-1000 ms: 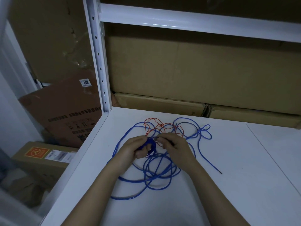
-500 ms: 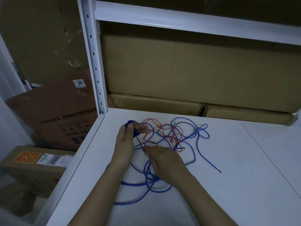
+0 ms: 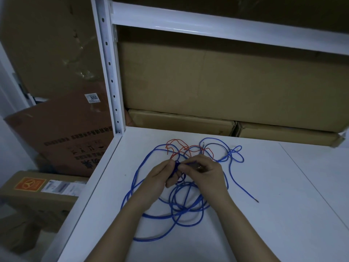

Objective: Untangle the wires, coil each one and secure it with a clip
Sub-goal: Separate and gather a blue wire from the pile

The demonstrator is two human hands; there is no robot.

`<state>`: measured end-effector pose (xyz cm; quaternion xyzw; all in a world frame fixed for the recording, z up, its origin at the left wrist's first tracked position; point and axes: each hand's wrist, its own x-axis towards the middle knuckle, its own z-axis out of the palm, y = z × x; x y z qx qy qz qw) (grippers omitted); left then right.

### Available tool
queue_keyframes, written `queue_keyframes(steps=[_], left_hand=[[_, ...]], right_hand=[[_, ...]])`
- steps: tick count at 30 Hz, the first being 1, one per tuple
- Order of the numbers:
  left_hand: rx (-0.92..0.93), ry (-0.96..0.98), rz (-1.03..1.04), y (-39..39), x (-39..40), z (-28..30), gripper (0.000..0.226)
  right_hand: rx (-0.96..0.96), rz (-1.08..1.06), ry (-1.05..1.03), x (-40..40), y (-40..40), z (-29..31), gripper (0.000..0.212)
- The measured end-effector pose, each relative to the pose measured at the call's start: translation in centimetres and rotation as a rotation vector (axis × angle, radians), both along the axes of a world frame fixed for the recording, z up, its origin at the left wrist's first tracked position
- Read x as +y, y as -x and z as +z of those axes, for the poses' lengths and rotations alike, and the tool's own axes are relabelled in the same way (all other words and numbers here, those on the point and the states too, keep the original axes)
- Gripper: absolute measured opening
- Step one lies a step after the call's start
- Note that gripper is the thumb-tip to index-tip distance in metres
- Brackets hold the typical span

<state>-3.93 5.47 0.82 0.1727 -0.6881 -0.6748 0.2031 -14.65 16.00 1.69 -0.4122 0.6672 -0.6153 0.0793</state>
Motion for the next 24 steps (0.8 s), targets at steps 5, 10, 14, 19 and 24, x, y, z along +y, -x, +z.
queue_keyframes(steps=[5,10,14,19,24], left_hand=[[0.023,-0.129,-0.045,-0.1,0.4,0.4,0.032],[0.025,-0.132,0.012,0.6,0.5,0.2,0.034],[-0.001,-0.019,0.166,1.6,1.1,-0.1,0.026],[0.040,0.199,0.125,2.5,1.8,0.6,0.013],[0.073,0.473,0.022,4.0,3.8,0.9,0.012]], right_hand=[[-0.433,0.213,-0.013,-0.1,-0.7,0.4,0.013],[-0.266,0.115,-0.029,-0.7,-1.6,-0.4,0.008],[-0.294,-0.088,0.023,-0.3,-1.9,-0.8,0.008],[-0.585,-0.141,0.100,1.1,-1.8,-0.5,0.011],[-0.715,-0.144,0.212,3.7,-0.6,0.5,0.017]])
